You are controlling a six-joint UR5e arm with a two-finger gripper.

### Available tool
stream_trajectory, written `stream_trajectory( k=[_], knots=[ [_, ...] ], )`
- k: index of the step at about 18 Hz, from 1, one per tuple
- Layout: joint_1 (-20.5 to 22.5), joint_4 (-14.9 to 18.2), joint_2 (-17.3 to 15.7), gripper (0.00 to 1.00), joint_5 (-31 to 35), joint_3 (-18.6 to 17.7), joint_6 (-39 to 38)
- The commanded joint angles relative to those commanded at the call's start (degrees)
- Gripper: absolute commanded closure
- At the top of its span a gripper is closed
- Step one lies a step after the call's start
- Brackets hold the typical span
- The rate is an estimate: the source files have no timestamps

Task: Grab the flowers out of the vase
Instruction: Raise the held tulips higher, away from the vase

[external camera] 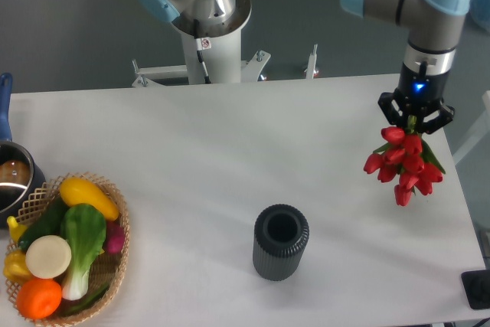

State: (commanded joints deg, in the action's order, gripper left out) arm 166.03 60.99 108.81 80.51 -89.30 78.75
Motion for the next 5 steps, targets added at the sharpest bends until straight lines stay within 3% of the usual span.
stream_trajectory(
  k=[5],
  knots=[
    [-1.4, 0.2, 0.4, 0.77, 3.6, 0.5, 1.6]
  ],
)
